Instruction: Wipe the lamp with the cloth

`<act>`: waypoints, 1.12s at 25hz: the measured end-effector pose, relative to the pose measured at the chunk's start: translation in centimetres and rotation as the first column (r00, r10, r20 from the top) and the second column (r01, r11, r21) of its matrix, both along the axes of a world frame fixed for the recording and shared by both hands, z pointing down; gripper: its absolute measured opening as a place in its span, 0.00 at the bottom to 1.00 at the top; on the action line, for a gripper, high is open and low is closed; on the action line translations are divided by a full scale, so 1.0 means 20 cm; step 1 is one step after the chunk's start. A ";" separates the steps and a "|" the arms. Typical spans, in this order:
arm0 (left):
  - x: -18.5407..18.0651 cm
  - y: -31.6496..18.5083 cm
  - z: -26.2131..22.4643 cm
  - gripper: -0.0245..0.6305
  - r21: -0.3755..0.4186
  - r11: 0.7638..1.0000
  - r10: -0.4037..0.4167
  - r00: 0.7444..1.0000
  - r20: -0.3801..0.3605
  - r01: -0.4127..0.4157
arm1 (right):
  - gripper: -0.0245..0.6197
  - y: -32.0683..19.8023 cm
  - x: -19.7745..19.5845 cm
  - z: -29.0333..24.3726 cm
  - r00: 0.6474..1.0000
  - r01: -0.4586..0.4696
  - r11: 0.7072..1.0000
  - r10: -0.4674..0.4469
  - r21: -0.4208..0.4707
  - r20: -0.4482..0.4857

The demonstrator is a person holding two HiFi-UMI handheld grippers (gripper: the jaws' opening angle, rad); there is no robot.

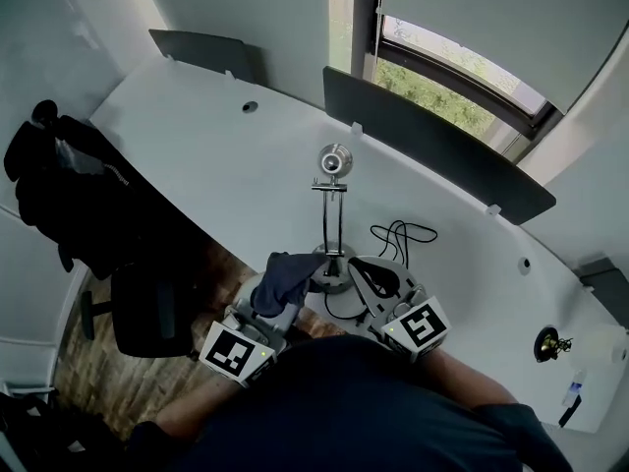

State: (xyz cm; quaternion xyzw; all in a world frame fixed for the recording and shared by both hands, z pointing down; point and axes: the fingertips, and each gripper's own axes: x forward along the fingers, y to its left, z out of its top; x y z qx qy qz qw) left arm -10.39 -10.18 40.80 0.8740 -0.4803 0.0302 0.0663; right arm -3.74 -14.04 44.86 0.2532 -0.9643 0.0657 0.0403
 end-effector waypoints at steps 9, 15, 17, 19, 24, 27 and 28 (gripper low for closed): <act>-0.14 -0.19 0.05 0.15 0.006 0.999 0.047 0.997 0.064 -0.048 | 0.06 -0.12 -0.08 0.11 0.993 -0.068 0.993 0.058 -0.093 -0.101; -0.21 -0.29 0.05 0.15 0.035 0.998 0.051 0.987 0.151 -0.057 | 0.13 -0.17 -0.11 0.14 0.991 -0.082 0.991 0.071 -0.102 -0.113; -0.23 -0.32 0.04 0.15 0.046 0.997 0.053 0.982 0.180 -0.062 | 0.15 -0.18 -0.12 0.14 0.991 -0.085 0.990 0.074 -0.108 -0.108; -0.24 -0.36 0.03 0.15 0.059 0.996 0.058 0.975 0.213 -0.072 | 0.15 -0.19 -0.12 0.15 0.991 -0.087 0.990 0.075 -0.107 -0.112; -0.25 -0.47 -0.02 0.15 0.099 0.990 0.069 0.950 0.303 -0.104 | 0.15 -0.21 -0.12 0.17 0.989 -0.106 0.988 0.092 -0.112 -0.116; -0.23 -0.53 -0.07 0.15 0.127 0.983 0.079 0.930 0.358 -0.133 | 0.15 -0.21 -0.11 0.17 0.988 -0.105 0.989 0.091 -0.108 -0.122; -0.22 -0.55 -0.08 0.15 0.134 0.981 0.081 0.925 0.370 -0.140 | 0.14 -0.21 -0.11 0.17 0.988 -0.101 0.989 0.088 -0.107 -0.123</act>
